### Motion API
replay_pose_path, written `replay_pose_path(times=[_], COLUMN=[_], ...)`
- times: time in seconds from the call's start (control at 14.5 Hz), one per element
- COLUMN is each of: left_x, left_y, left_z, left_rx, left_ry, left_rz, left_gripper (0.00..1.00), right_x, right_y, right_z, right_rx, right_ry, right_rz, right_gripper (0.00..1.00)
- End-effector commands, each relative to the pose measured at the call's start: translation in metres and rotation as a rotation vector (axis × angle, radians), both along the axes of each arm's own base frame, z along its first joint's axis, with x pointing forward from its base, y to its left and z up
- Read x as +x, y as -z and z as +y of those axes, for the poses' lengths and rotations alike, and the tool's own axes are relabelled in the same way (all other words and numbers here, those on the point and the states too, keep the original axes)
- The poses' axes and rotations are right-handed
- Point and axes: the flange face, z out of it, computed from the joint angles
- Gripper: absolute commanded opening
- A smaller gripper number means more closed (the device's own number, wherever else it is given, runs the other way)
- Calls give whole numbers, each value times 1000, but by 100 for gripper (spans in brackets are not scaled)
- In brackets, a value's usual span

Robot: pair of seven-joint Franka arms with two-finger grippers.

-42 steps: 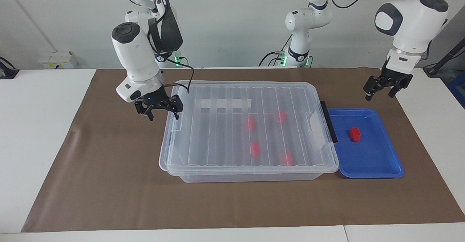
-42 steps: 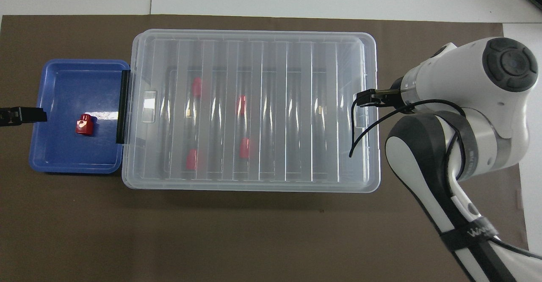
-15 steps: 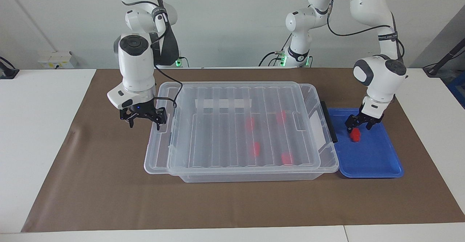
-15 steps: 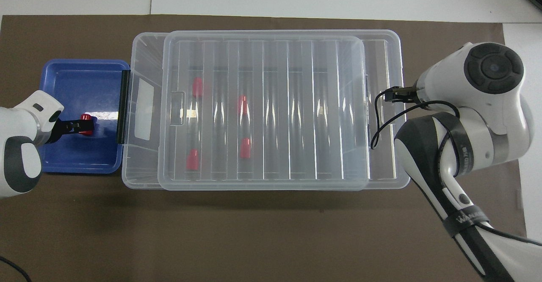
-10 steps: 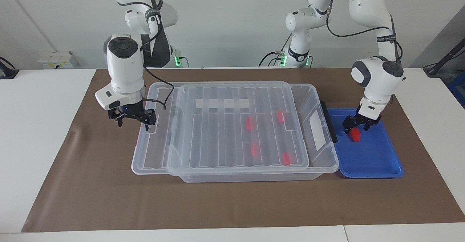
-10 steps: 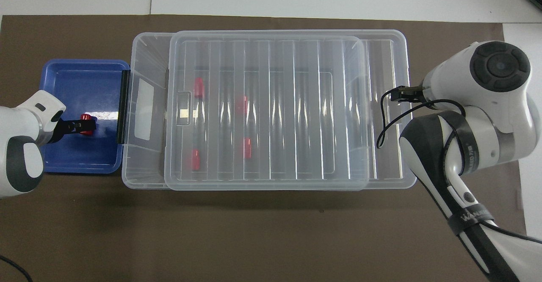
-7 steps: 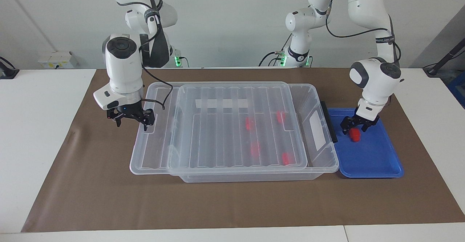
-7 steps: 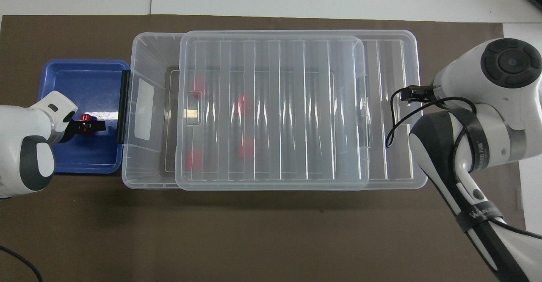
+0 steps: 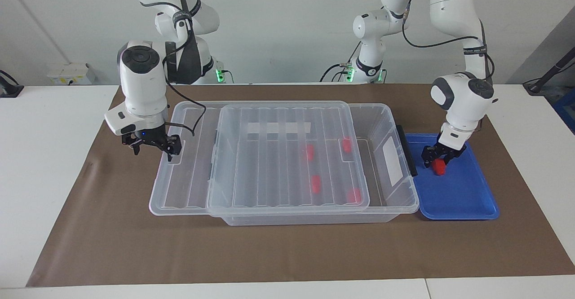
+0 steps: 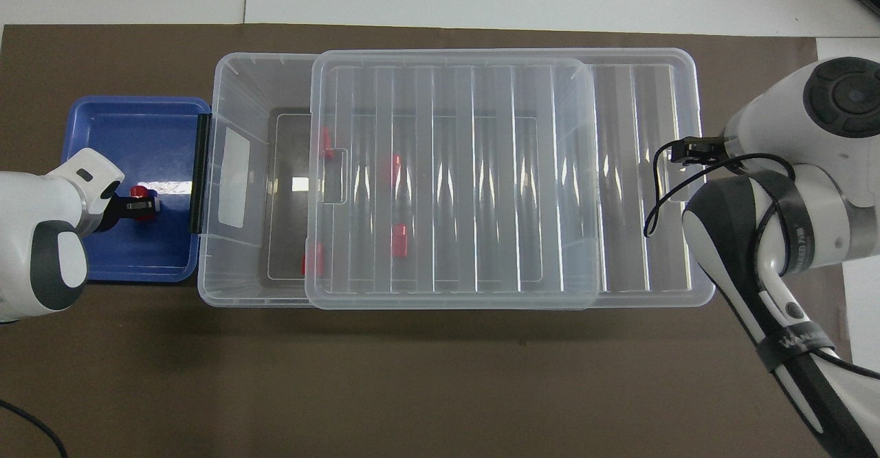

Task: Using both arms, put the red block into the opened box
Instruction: 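Slide the lid open with the right gripper while the left gripper grasps the block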

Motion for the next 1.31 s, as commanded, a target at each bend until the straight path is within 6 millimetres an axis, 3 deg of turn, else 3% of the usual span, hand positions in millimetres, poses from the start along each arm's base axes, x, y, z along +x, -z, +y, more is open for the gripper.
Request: replay_pose_path(times=[0.0,0.21,0.55,0.96,1.24], left_x=[-1,6,37,51,48], left_y=[-1,-14,-101,-184,-192], left_z=[5,6,-8,-90,-137], left_rx=[-2,-9,-72,-134,-146], left_ry=[-19,-25,-123,-315,-375], left_rz=[-12,0,111,130,129], left_gripper=[0,0,0,0,0], right_x=[0,1,0,-4,-7], right_y=[-4,-4,-5,-10,-14], right_z=[-14,-21,-30,-45,-58], right_rx=[-26,-48,-46,-37,-36], right_ry=[-20,-38,-11,24,48], right_rz=[11,17,17,28,30], right_gripper=[100,100,100,100,100])
